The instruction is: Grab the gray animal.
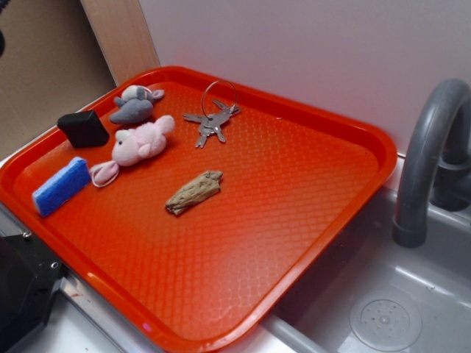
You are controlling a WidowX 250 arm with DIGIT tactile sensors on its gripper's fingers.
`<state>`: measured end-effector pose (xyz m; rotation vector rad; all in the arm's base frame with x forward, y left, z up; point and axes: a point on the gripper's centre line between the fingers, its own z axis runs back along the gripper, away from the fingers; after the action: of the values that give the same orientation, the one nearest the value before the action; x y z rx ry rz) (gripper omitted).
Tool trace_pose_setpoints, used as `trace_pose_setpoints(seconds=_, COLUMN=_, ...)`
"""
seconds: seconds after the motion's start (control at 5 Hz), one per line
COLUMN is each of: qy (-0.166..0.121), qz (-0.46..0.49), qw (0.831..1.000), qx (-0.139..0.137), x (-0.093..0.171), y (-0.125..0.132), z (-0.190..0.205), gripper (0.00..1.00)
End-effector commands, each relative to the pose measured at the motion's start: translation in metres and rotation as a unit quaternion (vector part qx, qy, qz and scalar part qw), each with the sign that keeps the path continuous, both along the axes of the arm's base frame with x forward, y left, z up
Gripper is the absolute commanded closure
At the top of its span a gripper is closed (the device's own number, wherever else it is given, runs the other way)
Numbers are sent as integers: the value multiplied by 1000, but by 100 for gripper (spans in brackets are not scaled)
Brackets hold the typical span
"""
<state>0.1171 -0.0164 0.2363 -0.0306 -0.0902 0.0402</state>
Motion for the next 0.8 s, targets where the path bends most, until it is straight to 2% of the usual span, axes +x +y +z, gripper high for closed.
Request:
trace_pose_setpoints(seconds=0.0, qy=0, qz=0, qw=1000, qx=0, x=0, y=0, z=0, gripper=0)
trace_pose_setpoints(seconds=0.2, qy=-15, qz=25, qw=1000, qx=4, x=18, y=5, z=2, gripper=0)
trace_pose_setpoints(seconds=0.4, qy=-38, qz=80, qw=996, qx=11, x=48, y=23, z=0, gripper=0)
trace_pose_setpoints(seconds=0.6, qy=-66, qz=146, qw=987, qx=31, x=78, y=51, z=-7, gripper=0)
